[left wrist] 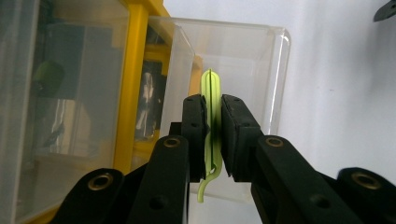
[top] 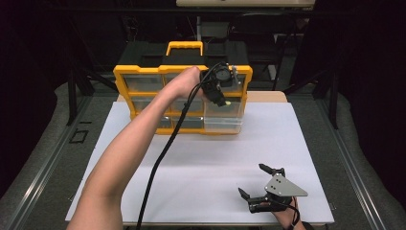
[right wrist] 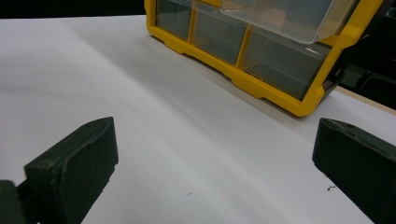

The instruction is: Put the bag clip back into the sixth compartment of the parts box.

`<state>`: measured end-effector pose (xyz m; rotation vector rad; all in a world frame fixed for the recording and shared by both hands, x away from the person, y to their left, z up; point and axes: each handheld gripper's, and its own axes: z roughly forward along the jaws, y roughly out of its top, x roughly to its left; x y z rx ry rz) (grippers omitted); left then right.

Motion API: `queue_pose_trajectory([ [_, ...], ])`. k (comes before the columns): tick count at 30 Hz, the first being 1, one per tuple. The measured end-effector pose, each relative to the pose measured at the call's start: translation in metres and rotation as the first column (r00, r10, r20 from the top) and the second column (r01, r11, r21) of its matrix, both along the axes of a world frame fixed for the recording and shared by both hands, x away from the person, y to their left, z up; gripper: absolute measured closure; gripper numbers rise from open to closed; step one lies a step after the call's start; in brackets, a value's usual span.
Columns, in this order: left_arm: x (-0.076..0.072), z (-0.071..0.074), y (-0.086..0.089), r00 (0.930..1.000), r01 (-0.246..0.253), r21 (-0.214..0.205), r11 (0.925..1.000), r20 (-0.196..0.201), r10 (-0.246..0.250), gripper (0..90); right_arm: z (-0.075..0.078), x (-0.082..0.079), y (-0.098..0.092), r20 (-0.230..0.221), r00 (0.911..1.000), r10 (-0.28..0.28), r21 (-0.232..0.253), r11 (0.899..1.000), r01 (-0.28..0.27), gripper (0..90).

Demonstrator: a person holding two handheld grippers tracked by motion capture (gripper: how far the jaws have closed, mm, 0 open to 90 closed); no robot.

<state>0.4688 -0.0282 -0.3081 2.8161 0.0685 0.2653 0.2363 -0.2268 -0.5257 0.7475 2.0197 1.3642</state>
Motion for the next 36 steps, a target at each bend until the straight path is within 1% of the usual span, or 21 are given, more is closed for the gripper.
queue_pose_trajectory([
  [4, 0.001, -0.005, -0.003, 1.0, -0.002, 0.015, 0.9999, 0.001, 0.002, 80.2, 0.0, 0.0, 0.0, 0.001, 1.0, -0.001, 0.0, 1.0, 0.001, 0.0],
  [7, 0.001, -0.007, -0.005, 0.9999, -0.009, 0.012, 0.9999, -0.009, 0.009, 80.2, 0.0, 0.0, 0.0, 0.001, 1.0, -0.001, -0.001, 1.0, 0.001, 0.0],
  [8, 0.002, -0.008, -0.006, 1.0, -0.004, 0.013, 0.9999, -0.004, 0.004, 80.2, 0.0, 0.0, 0.0, 0.001, 1.0, -0.001, -0.001, 1.0, 0.001, 0.0],
  [9, 0.002, -0.009, -0.006, 1.0, 0.0, 0.02, 0.9998, -0.006, 0.0, 80.2, 0.0, 0.0, 0.0, 0.0, 1.0, -0.001, -0.002, 1.0, 0.001, 0.0],
  [11, 0.001, -0.012, -0.008, 1.0, 0.002, 0.015, 0.9999, -0.007, -0.002, 80.1, 0.0, 0.0, 0.0, 0.0, 1.0, -0.001, -0.001, 1.0, 0.001, 0.0],
  [13, 0.002, -0.017, -0.009, 1.0, -0.001, 0.027, 0.9996, -0.008, 0.001, 80.1, 0.0, 0.0, 0.0, 0.0, 1.0, -0.001, -0.002, 1.0, 0.001, 0.0],
  [15, 0.002, -0.018, -0.01, 1.0, 0.001, 0.027, 0.9996, -0.007, -0.001, 80.1, 0.0, 0.0, 0.0, 0.001, 1.0, -0.001, -0.002, 1.0, 0.001, 0.0],
  [17, 0.002, -0.02, -0.011, 0.9999, 0.007, 0.033, 0.9994, -0.016, -0.006, 80.1, 0.0, 0.0, 0.0, 0.0, 1.0, -0.001, -0.002, 1.0, 0.001, 0.0],
  [19, 0.003, -0.023, -0.012, 0.9999, 0.01, 0.038, 0.9992, -0.013, -0.01, 80.1, 0.0, 0.0, 0.0, 0.0, 1.0, -0.001, -0.001, 1.0, 0.001, 0.0],
  [20, 0.003, -0.025, -0.013, 0.9998, 0.008, 0.041, 0.9991, -0.018, -0.007, 80.1, 0.0, 0.0, 0.0, 0.0, 1.0, -0.001, -0.002, 1.0, 0.001, 0.0],
  [21, 0.003, -0.027, -0.013, 0.9998, 0.002, 0.032, 0.9995, -0.019, -0.002, 80.1, 0.0, 0.0, 0.0, 0.001, 1.0, -0.001, -0.003, 1.0, 0.001, 0.0],
  [22, 0.004, -0.028, -0.013, 0.9999, 0.007, 0.039, 0.9992, -0.014, -0.006, 80.1, 0.0, 0.0, 0.0, 0.001, 1.0, -0.001, -0.003, 1.0, 0.001, 0.0],
  [23, 0.004, -0.029, -0.014, 0.9998, 0.007, 0.045, 0.999, -0.021, -0.006, 80.1, 0.0, 0.0, 0.0, 0.0, 1.0, -0.001, -0.002, 1.0, 0.001, 0.0],
  [25, 0.005, -0.031, -0.014, 0.9996, 0.001, 0.039, 0.9993, -0.028, 0.0, 80.1, 0.0, 0.0, 0.0, 0.0, 1.0, -0.001, -0.003, 1.0, 0.001, 0.0],
  [28, 0.006, -0.033, -0.015, 0.9996, 0.001, 0.038, 0.9993, -0.027, 0.0, 80.0, 0.0, 0.0, 0.0, 0.001, 1.0, -0.001, -0.002, 1.0, 0.001, 0.0],
  [31, 0.006, -0.038, -0.016, 0.9994, -0.008, 0.048, 0.9988, -0.032, 0.01, 80.1, 0.0, 0.0, 0.0, 0.0, 1.0, -0.001, -0.002, 1.0, 0.001, 0.0],
  [33, 0.007, -0.04, -0.016, 0.9994, -0.008, 0.043, 0.9991, -0.032, 0.009, 80.1, 0.0, 0.0, 0.0, 0.0, 1.0, -0.001, -0.001, 1.0, 0.001, 0.0],
  [36, 0.007, -0.042, -0.017, 0.9993, -0.011, 0.049, 0.9988, -0.036, 0.013, 80.0, 0.0, 0.0, 0.0, -0.001, 1.0, -0.001, -0.002, 1.0, 0.001, 0.0],
])
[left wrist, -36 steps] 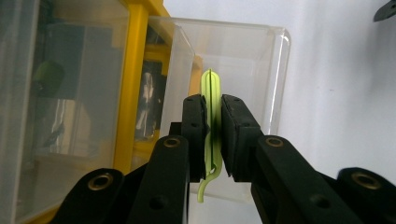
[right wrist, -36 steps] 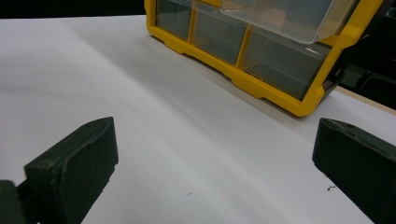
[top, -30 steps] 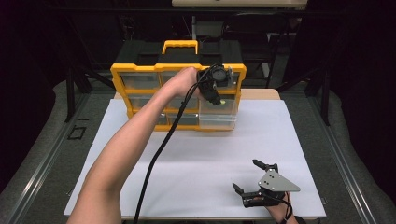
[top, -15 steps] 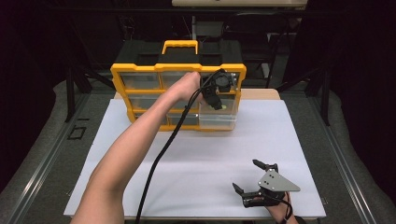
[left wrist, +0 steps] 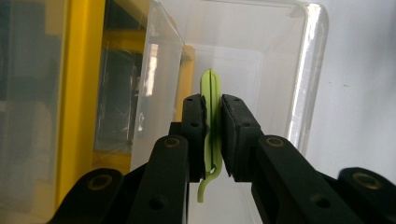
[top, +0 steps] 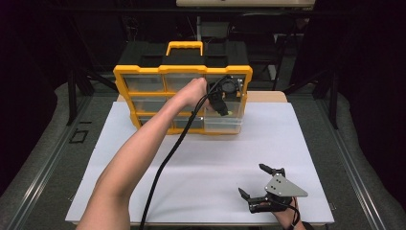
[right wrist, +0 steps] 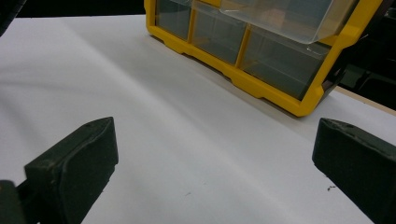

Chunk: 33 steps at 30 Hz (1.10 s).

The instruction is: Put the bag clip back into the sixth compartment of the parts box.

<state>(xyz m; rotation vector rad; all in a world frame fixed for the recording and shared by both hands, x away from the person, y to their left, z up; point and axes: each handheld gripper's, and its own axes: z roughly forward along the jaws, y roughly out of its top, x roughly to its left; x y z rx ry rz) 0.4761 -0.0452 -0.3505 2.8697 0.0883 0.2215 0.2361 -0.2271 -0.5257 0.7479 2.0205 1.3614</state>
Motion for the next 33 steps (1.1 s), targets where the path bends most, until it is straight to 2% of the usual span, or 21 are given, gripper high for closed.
queue_pose_trajectory([
  [7, 0.002, -0.005, 0.0, 0.9999, -0.005, -0.012, 0.9999, -0.014, 0.004, 79.2, 0.0, 0.0, 0.0, 0.0, 1.0, 0.001, 0.004, 1.0, -0.001, 0.0],
  [8, 0.001, -0.004, 0.0, 1.0, -0.008, -0.017, 0.9998, -0.004, 0.008, 79.2, 0.0, 0.0, 0.0, 0.0, 1.0, 0.001, 0.004, 1.0, -0.001, 0.0],
  [9, 0.001, -0.002, 0.0, 0.9999, -0.009, -0.029, 0.9995, 0.005, 0.009, 74.6, 0.0, 0.0, 0.0, -0.001, 1.0, 0.002, 0.006, 1.0, -0.002, 0.0],
  [12, 0.001, 0.004, 0.004, 0.9996, -0.022, -0.062, 0.9978, 0.017, 0.023, 70.7, 0.0, 0.0, 0.0, -0.002, 1.0, 0.002, 0.005, 1.0, -0.002, 0.0],
  [16, -0.002, 0.011, 0.007, 0.9993, -0.027, -0.064, 0.9976, 0.024, 0.028, 60.9, 0.0, 0.0, 0.0, -0.001, 1.0, 0.004, 0.002, 1.0, -0.004, 0.0],
  [19, -0.005, 0.016, 0.012, 0.999, -0.031, -0.09, 0.9954, 0.028, 0.033, 56.6, 0.0, 0.0, 0.0, -0.001, 1.0, 0.004, 0.002, 1.0, -0.004, 0.0],
  [21, -0.007, 0.019, 0.015, 0.9986, -0.036, -0.101, 0.9942, 0.034, 0.04, 50.0, 0.0, 0.001, 0.001, -0.001, 1.0, 0.003, 0.002, 1.0, -0.003, 0.0],
  [22, -0.007, 0.021, 0.016, 0.9983, -0.04, -0.106, 0.9936, 0.038, 0.044, 50.0, 0.0, 0.001, 0.001, -0.001, 1.0, 0.003, 0.002, 1.0, -0.003, 0.0],
  [24, -0.009, 0.025, 0.02, 0.9976, -0.048, -0.112, 0.9926, 0.044, 0.053, 42.6, 0.0, 0.0, 0.001, -0.001, 1.0, 0.008, -0.002, 1.0, -0.008, 0.0],
  [28, -0.014, 0.033, 0.029, 0.9961, -0.06, -0.146, 0.9874, 0.055, 0.068, 33.5, 0.0, 0.0, 0.001, 0.0, 1.0, 0.008, -0.003, 1.0, -0.008, 0.0],
  [29, -0.016, 0.036, 0.033, 0.9961, -0.061, -0.162, 0.985, 0.053, 0.07, 33.5, 0.0, 0.0, 0.001, 0.0, 1.0, 0.008, -0.003, 1.0, -0.008, 0.0],
  [33, -0.022, 0.044, 0.046, 0.9938, -0.075, -0.195, 0.978, 0.066, 0.089, 22.5, 0.0, 0.0, 0.001, -0.001, 1.0, 0.009, -0.002, 1.0, -0.009, 0.0],
])
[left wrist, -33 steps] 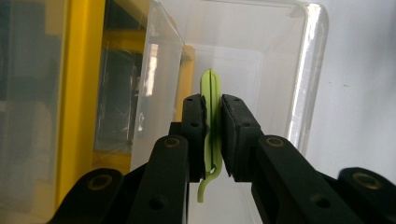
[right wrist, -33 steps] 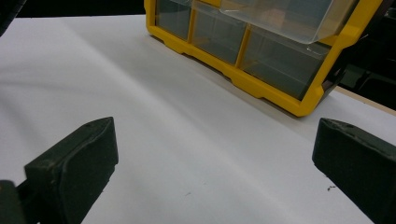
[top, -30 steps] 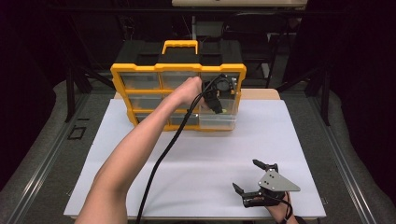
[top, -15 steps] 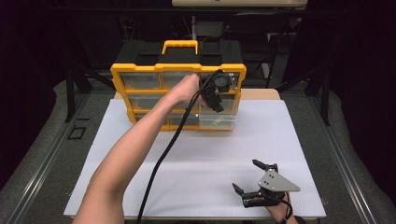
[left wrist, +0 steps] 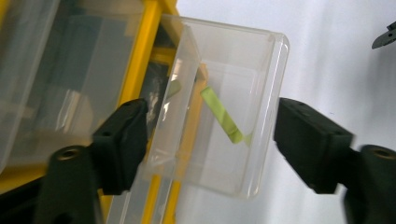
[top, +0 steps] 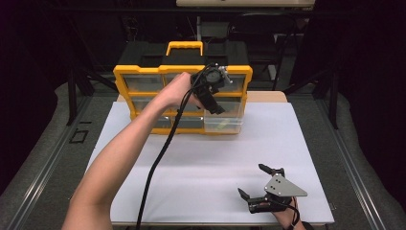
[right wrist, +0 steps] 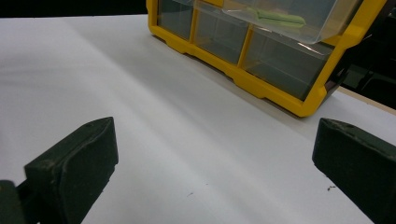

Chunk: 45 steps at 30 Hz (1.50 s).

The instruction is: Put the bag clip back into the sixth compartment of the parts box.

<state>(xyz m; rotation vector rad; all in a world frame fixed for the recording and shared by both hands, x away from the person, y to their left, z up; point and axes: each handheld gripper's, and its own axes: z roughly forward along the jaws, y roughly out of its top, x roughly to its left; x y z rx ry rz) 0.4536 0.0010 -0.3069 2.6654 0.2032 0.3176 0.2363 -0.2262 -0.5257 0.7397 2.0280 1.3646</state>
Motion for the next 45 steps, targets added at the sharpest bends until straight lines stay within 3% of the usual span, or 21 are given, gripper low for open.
queue_pose_trajectory([
  [11, -0.019, 0.01, 0.035, 0.9989, -0.038, 0.038, 0.9985, 0.03, 0.037, 10.9, 0.0, -0.001, 0.002, 0.0, 1.0, 0.0, -0.002, 1.0, 0.0, 0.0],
  [17, -0.029, 0.008, 0.047, 0.998, -0.055, 0.04, 0.9977, 0.036, 0.053, 6.2, -0.001, 0.0, 0.003, -0.002, 1.0, 0.002, -0.007, 1.0, -0.002, 0.0],
  [27, -0.052, -0.011, 0.068, 0.9969, -0.073, 0.089, 0.9934, 0.037, 0.07, 1.3, -0.001, 0.0, 0.002, -0.003, 1.0, 0.001, -0.006, 1.0, -0.001, 0.0],
  [32, -0.057, -0.02, 0.084, 0.9954, -0.095, 0.085, 0.9919, 0.025, 0.093, 0.0, -0.001, 0.0, 0.004, -0.006, 1.0, 0.002, -0.013, 1.0, -0.002, 0.0],
  [41, -0.072, -0.052, 0.113, 0.9851, -0.171, 0.082, 0.9818, -0.005, 0.172, 0.0, -0.001, 0.0, 0.004, -0.007, 1.0, 0.0, -0.014, 1.0, 0.0, 0.0],
  [45, -0.078, -0.065, 0.126, 0.9787, -0.204, 0.06, 0.9771, -0.01, 0.205, 0.0, -0.001, 0.0, 0.004, -0.008, 1.0, 0.0, -0.018, 1.0, 0.0, 0.0],
])
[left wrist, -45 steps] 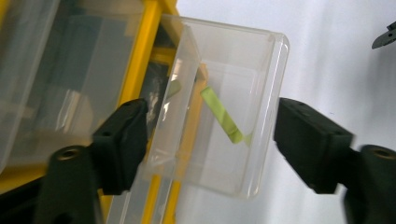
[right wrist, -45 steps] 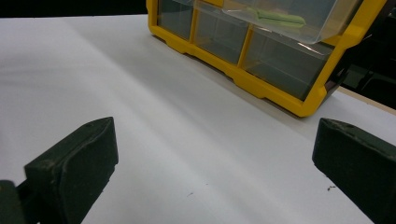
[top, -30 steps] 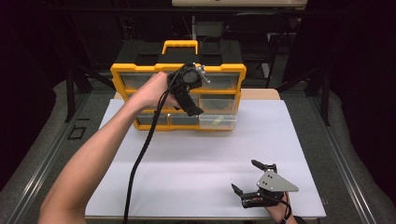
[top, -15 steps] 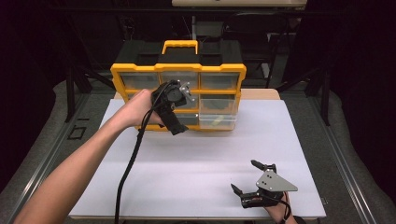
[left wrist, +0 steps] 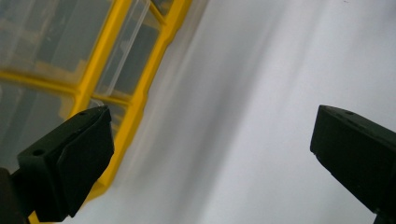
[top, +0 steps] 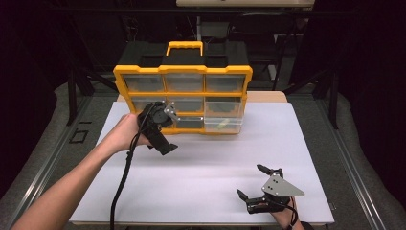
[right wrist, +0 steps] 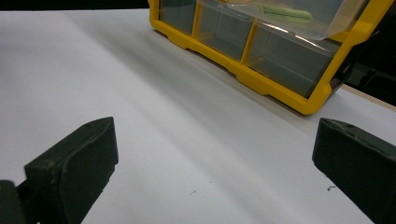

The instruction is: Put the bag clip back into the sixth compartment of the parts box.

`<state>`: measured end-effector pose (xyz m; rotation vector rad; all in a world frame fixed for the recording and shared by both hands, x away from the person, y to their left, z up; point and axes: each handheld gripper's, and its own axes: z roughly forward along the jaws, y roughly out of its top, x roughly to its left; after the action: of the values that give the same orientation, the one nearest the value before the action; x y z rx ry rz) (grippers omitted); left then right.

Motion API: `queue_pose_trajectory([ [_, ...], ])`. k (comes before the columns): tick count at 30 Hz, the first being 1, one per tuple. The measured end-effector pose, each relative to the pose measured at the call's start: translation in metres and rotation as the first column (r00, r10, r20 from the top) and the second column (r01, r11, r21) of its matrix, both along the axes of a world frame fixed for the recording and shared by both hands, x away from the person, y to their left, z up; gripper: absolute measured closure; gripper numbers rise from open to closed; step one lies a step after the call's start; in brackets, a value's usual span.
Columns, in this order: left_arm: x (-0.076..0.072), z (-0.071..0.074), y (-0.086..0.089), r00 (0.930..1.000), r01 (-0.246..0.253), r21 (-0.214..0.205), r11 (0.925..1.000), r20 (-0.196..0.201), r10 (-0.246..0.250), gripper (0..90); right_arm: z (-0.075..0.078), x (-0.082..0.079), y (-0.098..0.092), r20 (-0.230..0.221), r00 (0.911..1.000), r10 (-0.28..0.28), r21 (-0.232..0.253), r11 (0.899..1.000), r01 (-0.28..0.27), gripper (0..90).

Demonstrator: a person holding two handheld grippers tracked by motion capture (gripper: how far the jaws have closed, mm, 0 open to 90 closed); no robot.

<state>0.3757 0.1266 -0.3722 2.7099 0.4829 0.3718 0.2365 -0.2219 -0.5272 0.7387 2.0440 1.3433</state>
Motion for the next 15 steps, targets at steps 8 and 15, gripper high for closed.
queue_pose_trajectory([
  [8, -0.016, -0.029, 0.016, 0.9973, -0.067, -0.011, 0.9977, -0.03, 0.067, 0.0, 0.0, 0.0, 0.0, 0.001, 1.0, -0.001, 0.0, 1.0, 0.001, 0.0],
  [15, -0.033, -0.052, 0.029, 0.9946, -0.097, -0.037, 0.9946, -0.04, 0.096, 0.0, 0.0, 0.0, 0.0, 0.001, 1.0, -0.002, 0.0, 1.0, 0.002, 0.0],
])
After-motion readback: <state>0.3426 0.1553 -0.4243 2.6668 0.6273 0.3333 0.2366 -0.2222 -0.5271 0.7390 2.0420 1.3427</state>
